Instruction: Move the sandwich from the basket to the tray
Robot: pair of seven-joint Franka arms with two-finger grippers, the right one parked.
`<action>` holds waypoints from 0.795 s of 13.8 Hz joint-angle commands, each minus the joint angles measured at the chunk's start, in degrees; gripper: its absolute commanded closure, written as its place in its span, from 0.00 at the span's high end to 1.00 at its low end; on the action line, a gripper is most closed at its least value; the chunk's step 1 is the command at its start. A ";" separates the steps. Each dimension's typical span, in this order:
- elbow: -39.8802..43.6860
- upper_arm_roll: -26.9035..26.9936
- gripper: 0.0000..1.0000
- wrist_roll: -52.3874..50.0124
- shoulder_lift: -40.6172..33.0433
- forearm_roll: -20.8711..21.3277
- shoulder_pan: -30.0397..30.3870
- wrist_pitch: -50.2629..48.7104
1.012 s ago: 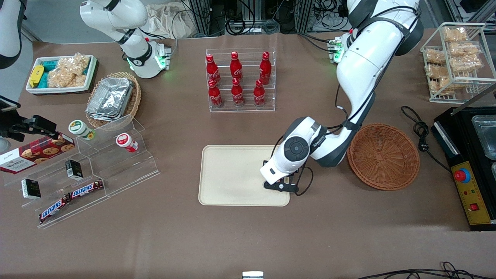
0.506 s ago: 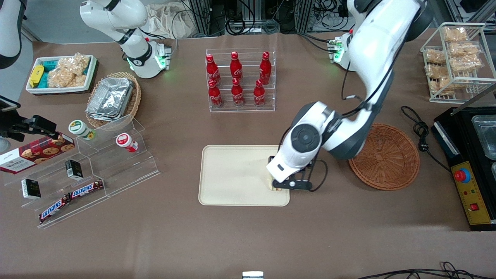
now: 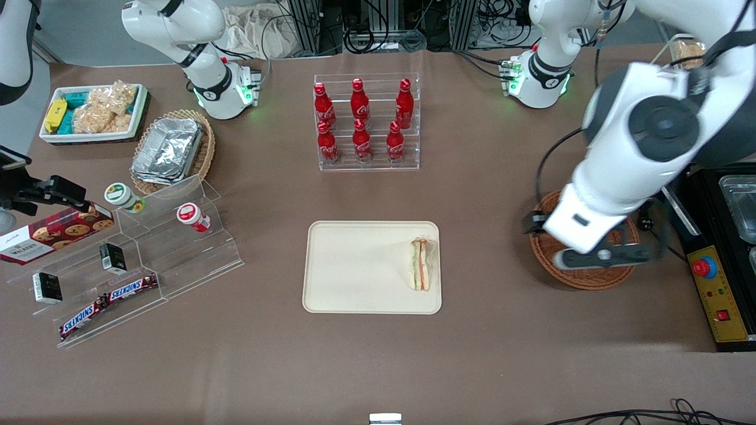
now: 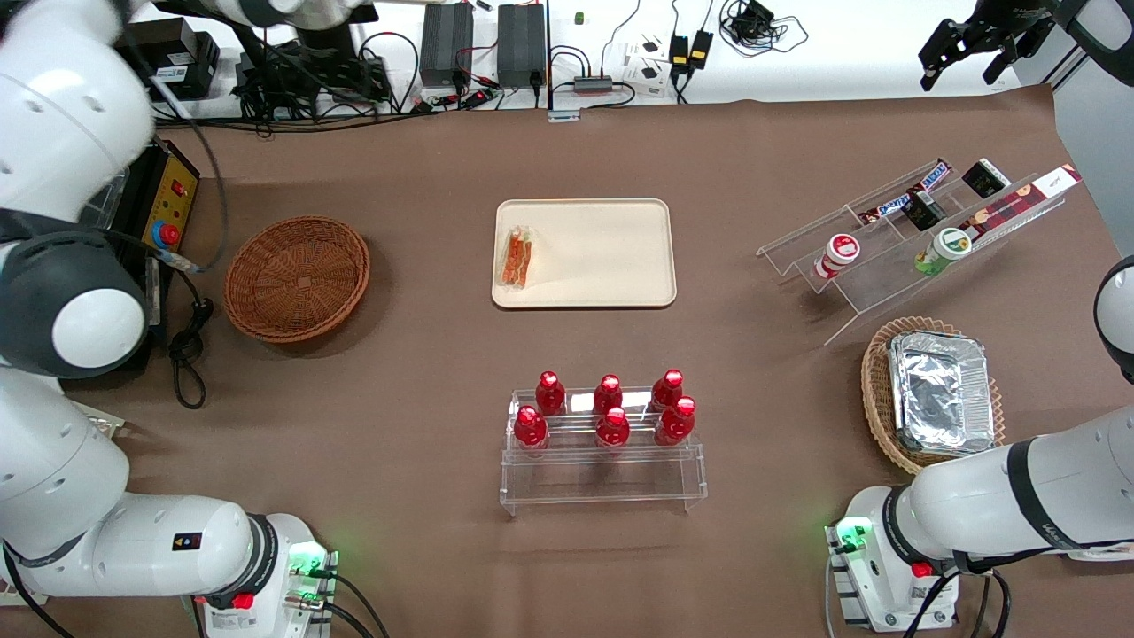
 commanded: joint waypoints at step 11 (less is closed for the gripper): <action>-4.07 20.95 1.00 18.38 -10.68 -11.41 -0.88 -6.87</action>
